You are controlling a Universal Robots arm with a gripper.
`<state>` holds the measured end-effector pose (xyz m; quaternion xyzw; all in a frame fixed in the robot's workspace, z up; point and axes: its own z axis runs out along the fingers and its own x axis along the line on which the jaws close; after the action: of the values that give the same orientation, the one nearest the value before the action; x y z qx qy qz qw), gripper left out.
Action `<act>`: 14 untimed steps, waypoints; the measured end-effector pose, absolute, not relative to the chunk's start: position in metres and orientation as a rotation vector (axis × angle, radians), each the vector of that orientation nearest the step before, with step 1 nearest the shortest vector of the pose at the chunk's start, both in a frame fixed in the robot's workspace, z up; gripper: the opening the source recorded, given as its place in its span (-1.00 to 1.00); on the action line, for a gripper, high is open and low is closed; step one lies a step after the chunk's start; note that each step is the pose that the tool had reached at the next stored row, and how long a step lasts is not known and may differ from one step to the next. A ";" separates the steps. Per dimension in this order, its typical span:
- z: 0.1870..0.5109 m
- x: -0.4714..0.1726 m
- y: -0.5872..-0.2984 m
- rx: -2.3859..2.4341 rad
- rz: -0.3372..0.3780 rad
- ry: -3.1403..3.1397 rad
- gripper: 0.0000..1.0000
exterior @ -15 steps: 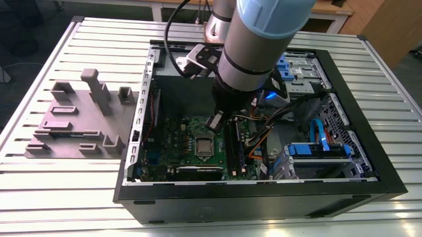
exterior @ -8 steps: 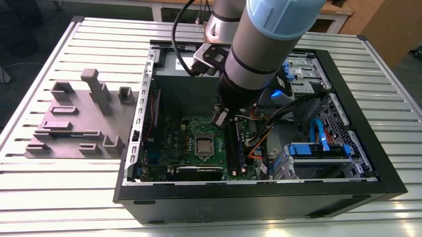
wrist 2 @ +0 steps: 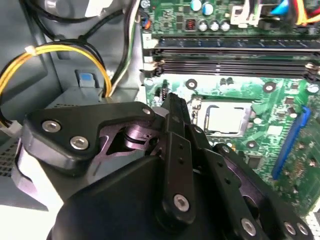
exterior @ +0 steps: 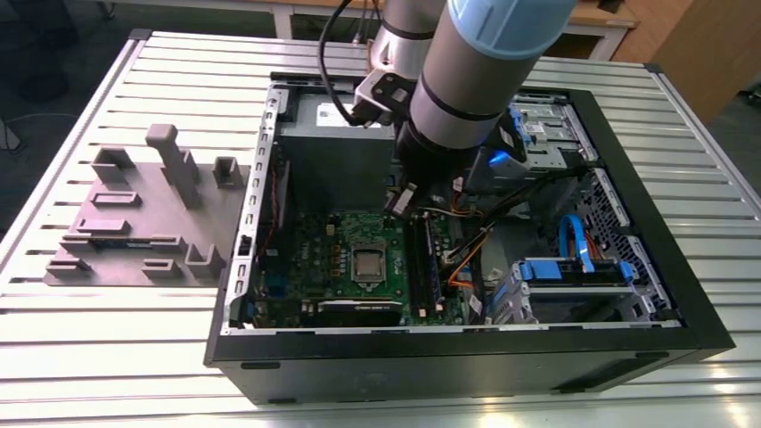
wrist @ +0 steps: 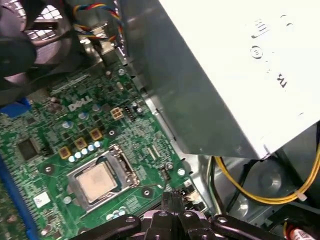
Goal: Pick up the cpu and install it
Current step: 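Install the first cpu locking lever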
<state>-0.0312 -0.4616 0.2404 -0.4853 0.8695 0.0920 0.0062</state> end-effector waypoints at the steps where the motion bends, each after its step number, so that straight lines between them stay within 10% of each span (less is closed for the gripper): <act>1: 0.239 -0.031 -0.458 -1.519 0.288 2.721 -0.80; 14: 0.235 -0.032 -0.453 -1.637 0.288 2.661 -0.80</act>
<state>-0.0324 -0.4533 0.2345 -0.5216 0.8482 0.0918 0.0020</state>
